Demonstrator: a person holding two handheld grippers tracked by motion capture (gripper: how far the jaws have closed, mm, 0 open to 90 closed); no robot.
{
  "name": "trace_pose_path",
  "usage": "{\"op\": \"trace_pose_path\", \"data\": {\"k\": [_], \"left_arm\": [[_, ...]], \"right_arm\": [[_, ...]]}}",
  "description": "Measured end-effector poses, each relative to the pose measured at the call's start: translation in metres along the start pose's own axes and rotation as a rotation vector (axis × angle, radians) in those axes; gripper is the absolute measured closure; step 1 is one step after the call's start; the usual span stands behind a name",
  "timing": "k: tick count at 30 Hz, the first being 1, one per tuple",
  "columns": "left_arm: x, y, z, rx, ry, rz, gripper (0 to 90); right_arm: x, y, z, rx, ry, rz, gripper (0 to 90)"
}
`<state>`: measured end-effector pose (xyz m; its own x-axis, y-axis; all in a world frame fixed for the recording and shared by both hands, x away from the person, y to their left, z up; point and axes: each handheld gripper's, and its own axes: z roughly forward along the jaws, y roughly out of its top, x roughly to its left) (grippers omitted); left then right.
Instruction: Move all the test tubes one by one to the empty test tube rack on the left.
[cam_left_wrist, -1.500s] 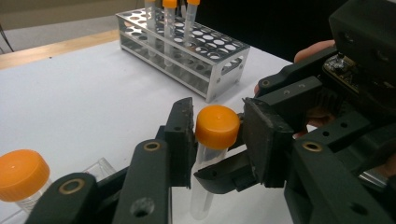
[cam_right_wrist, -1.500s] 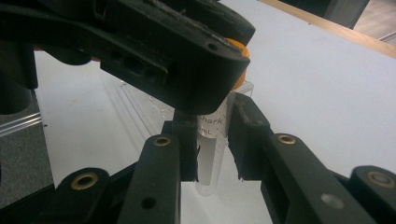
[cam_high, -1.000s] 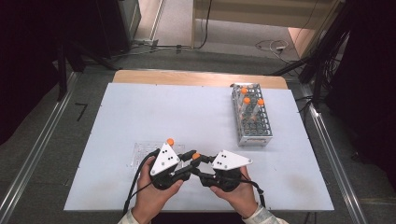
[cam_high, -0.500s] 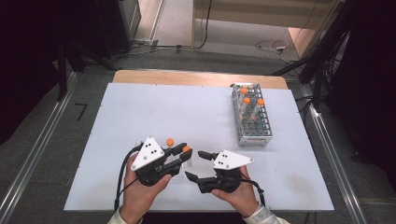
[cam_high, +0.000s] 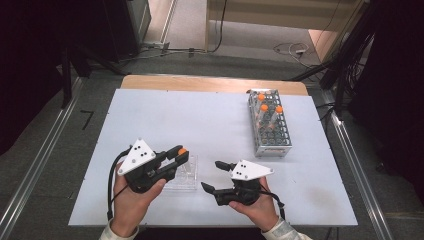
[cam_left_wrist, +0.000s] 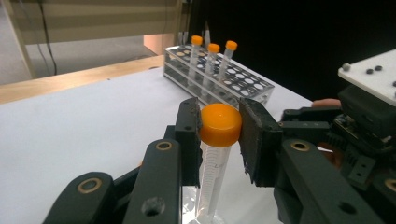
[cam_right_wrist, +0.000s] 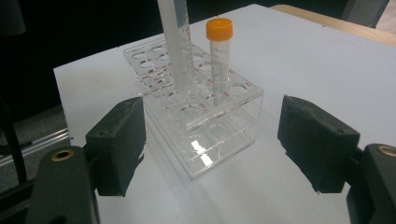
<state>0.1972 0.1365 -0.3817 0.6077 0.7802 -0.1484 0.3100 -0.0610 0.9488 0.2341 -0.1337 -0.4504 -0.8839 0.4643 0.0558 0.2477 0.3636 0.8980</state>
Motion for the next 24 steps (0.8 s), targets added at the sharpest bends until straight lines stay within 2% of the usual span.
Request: {"op": "trace_pose_path", "data": {"k": [5,9,15,24], "left_arm": [[0.010,0.001,-0.004,-0.010,0.043,-0.001,70.4],[0.016,-0.001,-0.001,-0.012,0.085,0.012,70.4],[0.025,-0.002,0.002,-0.010,0.126,0.013,70.4],[0.031,-0.007,0.011,0.000,0.148,0.017,70.3]], "right_arm": [[0.000,0.000,0.000,0.005,-0.001,0.001,22.8],[0.000,-0.001,0.001,0.007,-0.001,0.001,23.0],[-0.001,-0.001,0.002,0.010,-0.001,0.003,23.2],[-0.001,-0.001,0.002,0.009,-0.005,0.002,23.4]]}}
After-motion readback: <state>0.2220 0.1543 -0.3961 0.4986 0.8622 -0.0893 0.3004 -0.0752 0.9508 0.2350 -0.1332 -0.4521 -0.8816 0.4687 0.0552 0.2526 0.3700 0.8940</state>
